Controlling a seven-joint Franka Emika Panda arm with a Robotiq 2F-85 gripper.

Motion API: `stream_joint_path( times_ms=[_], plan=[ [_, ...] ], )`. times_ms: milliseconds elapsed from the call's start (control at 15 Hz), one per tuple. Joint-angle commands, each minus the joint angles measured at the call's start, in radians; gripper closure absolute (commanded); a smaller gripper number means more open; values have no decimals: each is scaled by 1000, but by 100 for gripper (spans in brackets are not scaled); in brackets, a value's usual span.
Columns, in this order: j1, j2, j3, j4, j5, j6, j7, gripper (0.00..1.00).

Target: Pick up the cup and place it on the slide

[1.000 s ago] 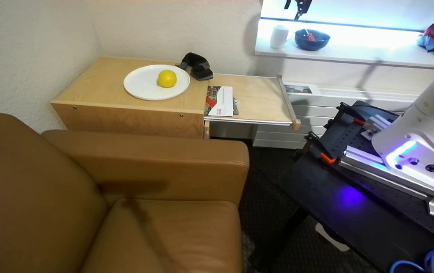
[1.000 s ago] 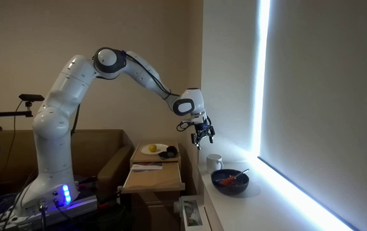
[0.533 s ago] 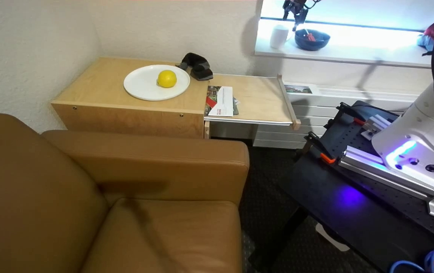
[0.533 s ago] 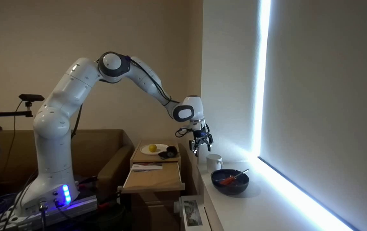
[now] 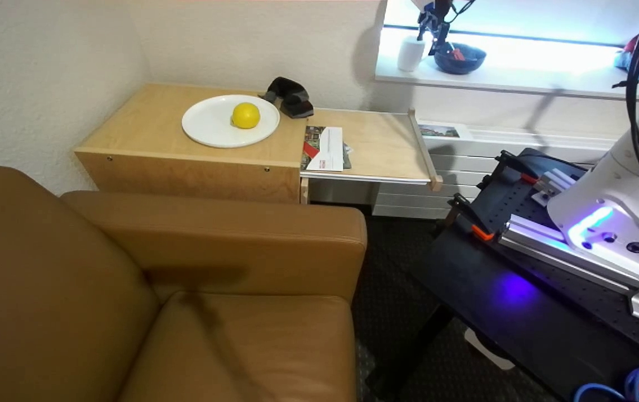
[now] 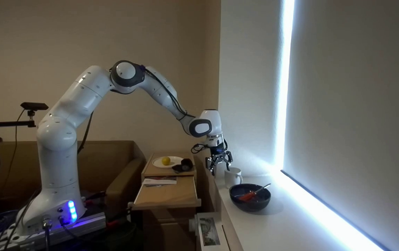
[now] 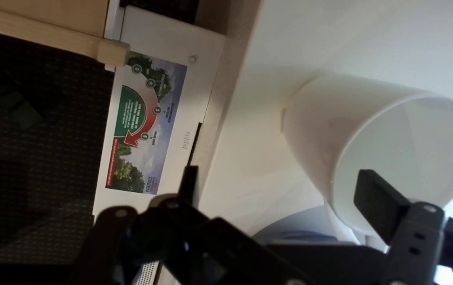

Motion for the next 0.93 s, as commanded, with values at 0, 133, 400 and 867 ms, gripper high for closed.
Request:
stream_joint_path(
  times_ms=[0, 133, 400, 867],
  plan=[
    [9, 39, -19, 28, -12, 13, 57, 0],
    [8, 50, -17, 31, -3, 31, 84, 0],
    [-4, 40, -4, 21, -4, 15, 83, 0],
    [7, 44, 6, 71, -2, -20, 94, 48]
  ],
)
